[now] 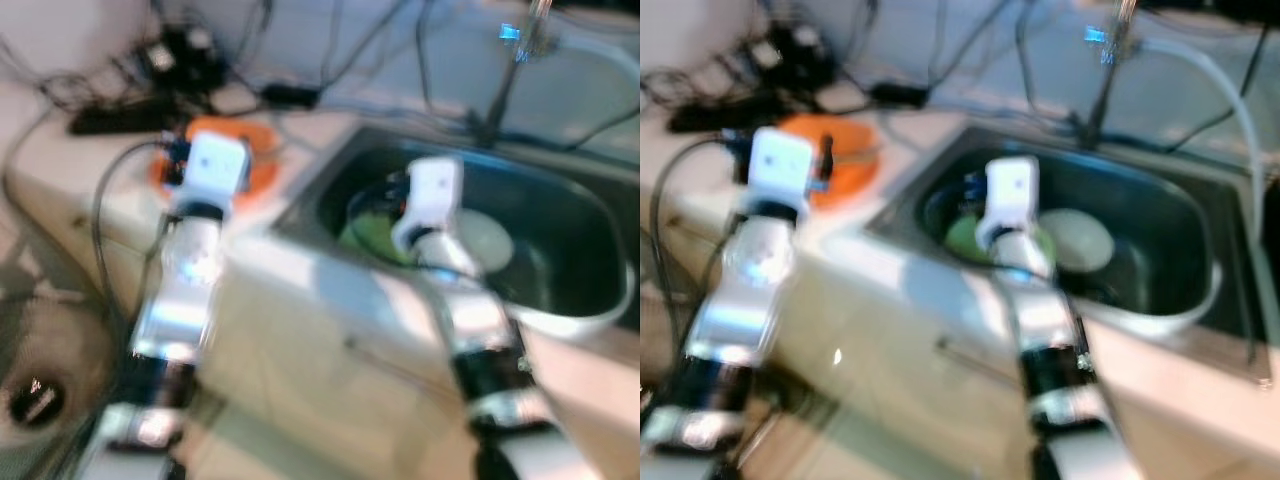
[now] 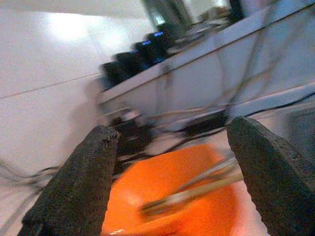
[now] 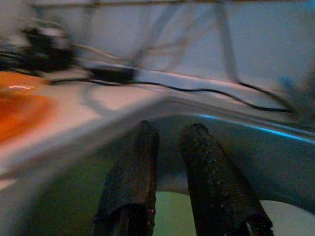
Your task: Kitchen organization
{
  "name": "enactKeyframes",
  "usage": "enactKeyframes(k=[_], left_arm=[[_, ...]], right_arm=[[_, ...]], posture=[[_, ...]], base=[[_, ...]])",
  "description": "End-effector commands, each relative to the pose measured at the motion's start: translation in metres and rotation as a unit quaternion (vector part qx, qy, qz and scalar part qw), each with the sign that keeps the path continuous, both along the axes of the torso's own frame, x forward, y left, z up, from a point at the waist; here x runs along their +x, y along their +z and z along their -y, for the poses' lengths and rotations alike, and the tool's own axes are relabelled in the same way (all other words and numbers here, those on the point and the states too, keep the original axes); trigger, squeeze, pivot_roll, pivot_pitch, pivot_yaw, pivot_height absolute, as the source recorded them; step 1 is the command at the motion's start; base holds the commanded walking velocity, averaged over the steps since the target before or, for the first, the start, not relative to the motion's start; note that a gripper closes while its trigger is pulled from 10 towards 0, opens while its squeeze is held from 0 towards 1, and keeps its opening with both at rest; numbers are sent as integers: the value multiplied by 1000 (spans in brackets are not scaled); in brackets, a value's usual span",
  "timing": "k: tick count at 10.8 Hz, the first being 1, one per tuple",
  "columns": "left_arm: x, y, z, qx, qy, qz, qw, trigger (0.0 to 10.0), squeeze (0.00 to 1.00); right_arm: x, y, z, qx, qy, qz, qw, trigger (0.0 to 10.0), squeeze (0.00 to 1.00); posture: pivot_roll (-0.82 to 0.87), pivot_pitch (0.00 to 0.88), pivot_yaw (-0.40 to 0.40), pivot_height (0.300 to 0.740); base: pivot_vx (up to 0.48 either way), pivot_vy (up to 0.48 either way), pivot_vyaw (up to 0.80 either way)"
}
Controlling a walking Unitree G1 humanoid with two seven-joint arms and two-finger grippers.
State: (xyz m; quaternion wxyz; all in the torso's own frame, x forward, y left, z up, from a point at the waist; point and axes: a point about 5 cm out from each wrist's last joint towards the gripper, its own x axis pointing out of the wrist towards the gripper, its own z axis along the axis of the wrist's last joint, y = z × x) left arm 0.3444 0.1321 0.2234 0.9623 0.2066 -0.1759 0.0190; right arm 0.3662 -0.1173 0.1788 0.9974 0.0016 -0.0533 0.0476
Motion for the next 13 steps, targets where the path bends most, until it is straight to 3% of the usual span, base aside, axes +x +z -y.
enactKeyframes(k=[1,5,13], left_arm=[[0,9,-10,5,15,15,1000,10000,0],[1,8,-9,-4,14,12,1000,10000,0],[2,7,-11,-6,20,4,1000,10000,0]], right_arm=[[1,6,-11,5,16,8,1000,10000,0],[1,6,-12,5,19,8,1000,10000,0],[1,5,-11,11,16,3,1000,10000,0]], posture=[[186,29,-5,740],[186,25,-7,740],[186,29,-6,740]], base=[[0,0,0],[0,0,0],[0,440,0]])
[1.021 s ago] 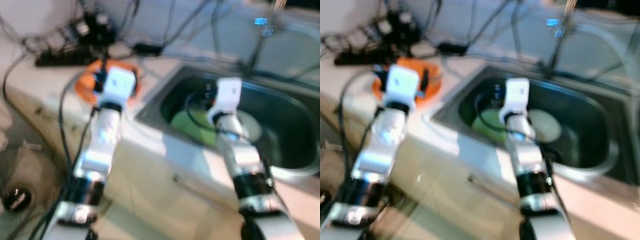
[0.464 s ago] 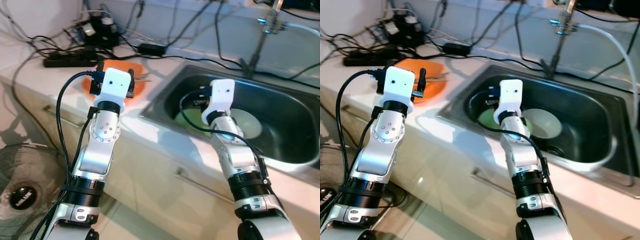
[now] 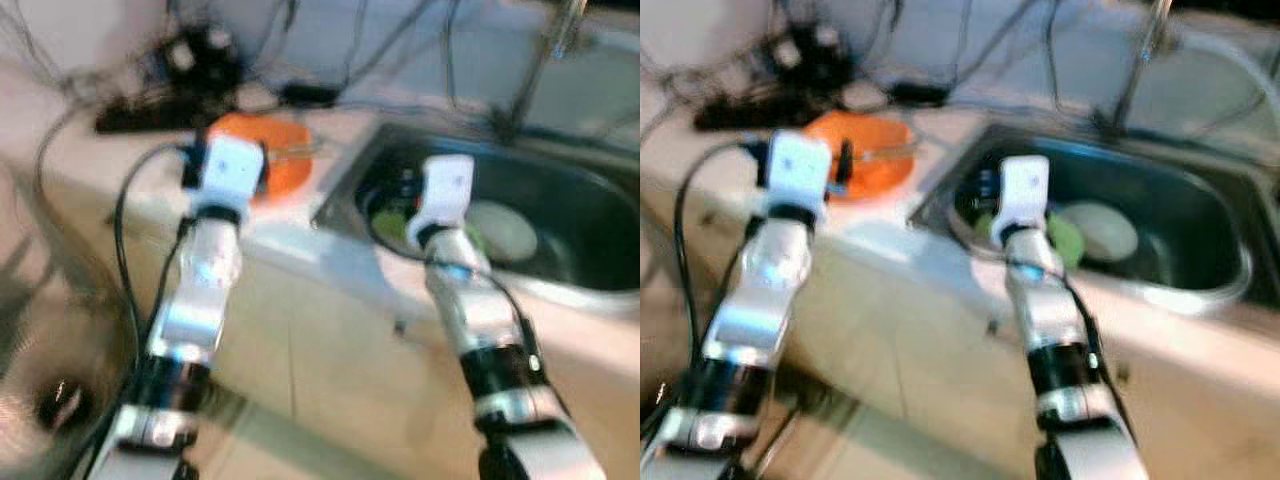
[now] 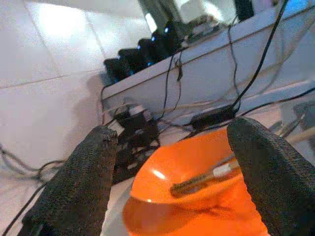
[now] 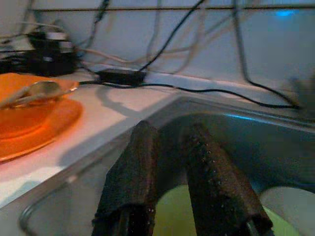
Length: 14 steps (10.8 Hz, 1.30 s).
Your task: Kitchen organization
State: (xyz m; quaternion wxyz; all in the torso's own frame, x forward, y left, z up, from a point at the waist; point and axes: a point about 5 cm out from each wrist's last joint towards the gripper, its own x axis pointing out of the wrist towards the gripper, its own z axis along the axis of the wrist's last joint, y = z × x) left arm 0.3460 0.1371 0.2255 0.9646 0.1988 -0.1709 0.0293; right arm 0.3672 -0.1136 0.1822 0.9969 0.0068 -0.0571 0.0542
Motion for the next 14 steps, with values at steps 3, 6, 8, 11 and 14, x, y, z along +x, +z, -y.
enactKeyframes(k=[3,6,8,11,14], left_arm=[[1,4,-4,10,9,5,1000,10000,0],[1,5,-6,7,11,6,1000,10000,0],[1,6,-6,7,10,6,1000,10000,0],[1,6,-5,9,10,8,1000,10000,0],[1,6,-4,11,6,7,1000,10000,0]], right_arm=[[0,1,-6,6,9,-3,1000,10000,0],[0,0,-7,7,10,-3,1000,10000,0],[0,1,-9,11,14,-3,1000,10000,0],[0,0,-12,5,24,-4,1000,10000,0],[0,0,-13,11,26,-10,1000,10000,0]], posture=[[185,31,-6,740],[186,30,-6,740],[185,30,-6,740],[188,28,-7,740],[187,27,-5,740]], base=[[0,147,0],[220,0,0],[343,0,0],[356,0,0],[364,0,-260]])
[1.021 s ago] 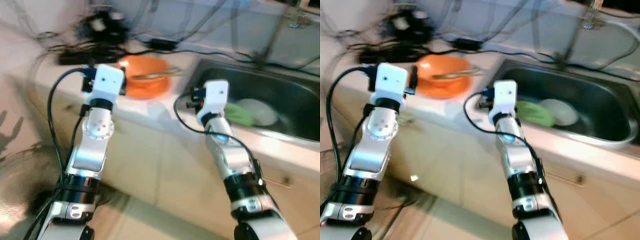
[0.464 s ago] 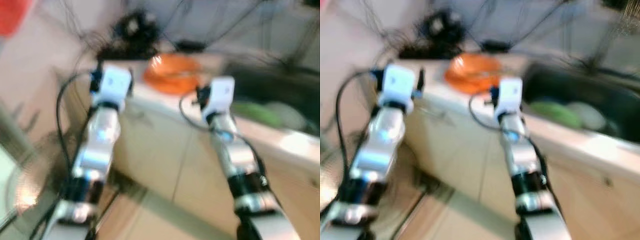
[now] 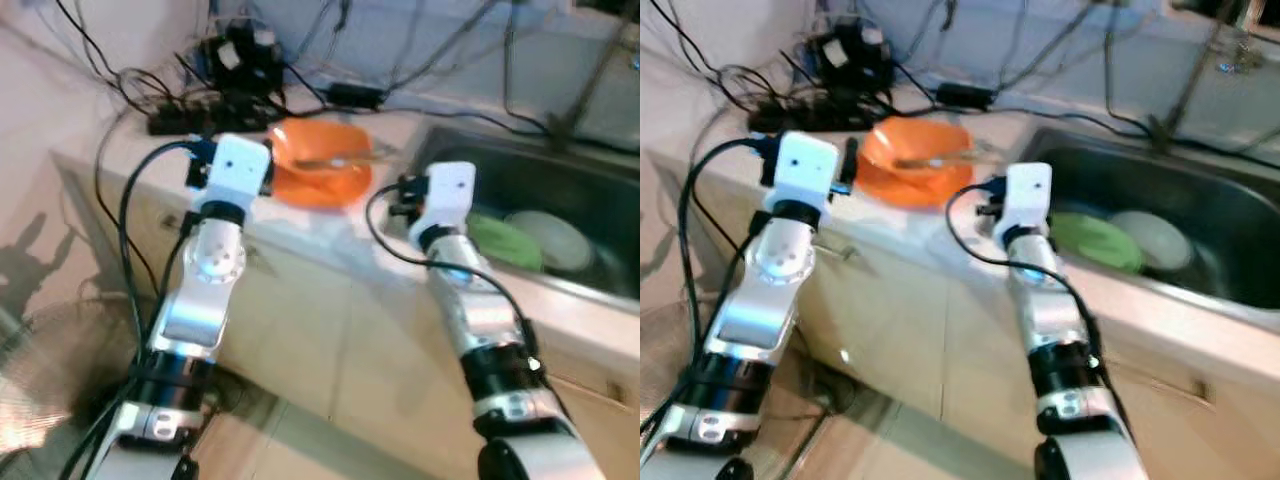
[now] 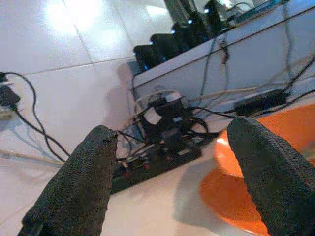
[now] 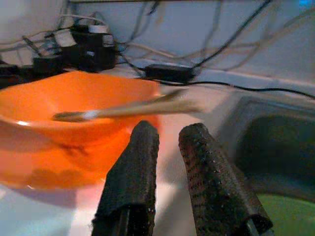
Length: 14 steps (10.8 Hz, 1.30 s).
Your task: Kitchen organization
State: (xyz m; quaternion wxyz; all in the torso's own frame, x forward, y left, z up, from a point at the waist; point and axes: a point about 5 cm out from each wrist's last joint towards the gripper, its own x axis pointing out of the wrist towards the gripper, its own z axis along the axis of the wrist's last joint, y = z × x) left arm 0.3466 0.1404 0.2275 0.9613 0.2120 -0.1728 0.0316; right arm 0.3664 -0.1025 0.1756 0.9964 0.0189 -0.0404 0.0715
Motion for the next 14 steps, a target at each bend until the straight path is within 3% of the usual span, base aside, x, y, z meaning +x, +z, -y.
enactKeyframes(k=[1,5,10,12,14], left_arm=[[0,4,0,-1,-1,4,1000,10000,0],[-1,3,6,3,-23,2,1000,10000,0],[-3,3,11,8,-43,8,999,10000,0],[-6,3,22,23,-104,7,994,10000,0],[-13,-8,39,97,-195,-22,976,10000,0]], right_arm=[[1,7,-2,-2,7,13,1000,10000,0],[2,6,-3,0,5,7,1000,10000,0],[1,6,-2,0,2,10,1000,10000,0],[2,5,-2,-1,-1,8,1000,10000,0],[2,5,-2,1,-3,8,1000,10000,0]], posture=[[187,27,-5,740],[190,25,-6,740],[193,20,-7,740],[192,22,-6,740],[195,22,-7,740]], base=[[368,0,0],[354,0,0],[0,0,-145],[0,0,0],[0,0,0]])
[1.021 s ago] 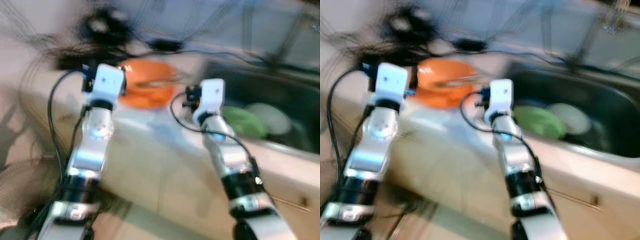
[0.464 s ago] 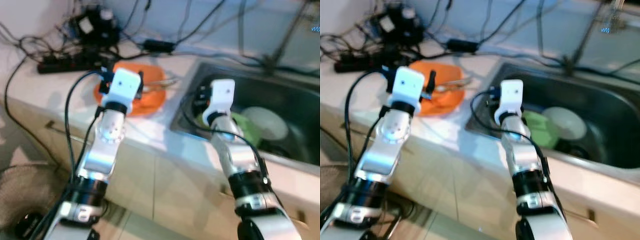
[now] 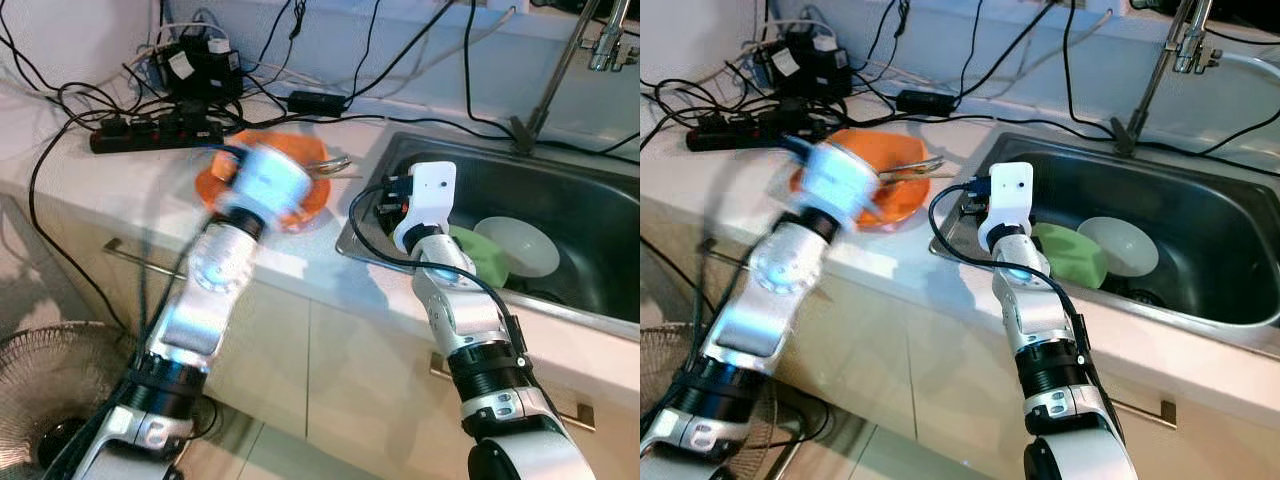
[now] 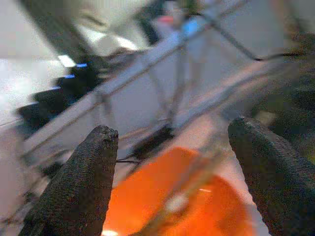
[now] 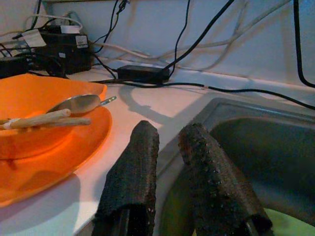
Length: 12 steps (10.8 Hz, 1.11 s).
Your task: Kitchen organization
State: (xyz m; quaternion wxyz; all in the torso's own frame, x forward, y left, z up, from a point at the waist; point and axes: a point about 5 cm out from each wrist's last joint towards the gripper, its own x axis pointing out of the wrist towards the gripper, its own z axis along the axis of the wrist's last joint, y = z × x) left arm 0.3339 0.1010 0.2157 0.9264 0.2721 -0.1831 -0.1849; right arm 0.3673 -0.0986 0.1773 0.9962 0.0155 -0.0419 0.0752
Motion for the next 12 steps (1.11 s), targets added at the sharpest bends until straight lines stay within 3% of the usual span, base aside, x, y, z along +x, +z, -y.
enactKeyframes(k=[1,2,4,8,9,11,12], left_arm=[[-2,-4,3,20,-19,-11,1000,10000,0],[-2,-12,5,44,-31,-33,998,10000,0],[2,-18,3,105,-24,-32,994,10000,0],[22,-7,7,208,-13,5,978,10000,0],[26,0,10,226,-13,32,974,10000,0],[30,3,16,241,-27,41,969,10000,0],[34,4,25,256,-48,48,964,10000,0]], right_arm=[[1,4,2,5,-5,6,1000,10000,0],[1,3,1,5,-5,5,1000,10000,0],[1,2,1,5,-5,3,1000,10000,0],[1,2,0,9,-6,5,1000,10000,0],[1,3,0,10,-7,5,1000,10000,0],[1,2,2,10,-12,5,1000,10000,0],[2,0,11,7,-32,0,999,10000,0]], posture=[[196,25,-6,740],[196,25,-5,740],[196,24,-4,740],[194,18,4,740],[191,15,9,740],[187,12,15,740],[180,11,22,740]], base=[[0,0,0],[0,0,0],[0,0,0],[0,0,0],[0,0,0],[0,0,0],[0,0,0]])
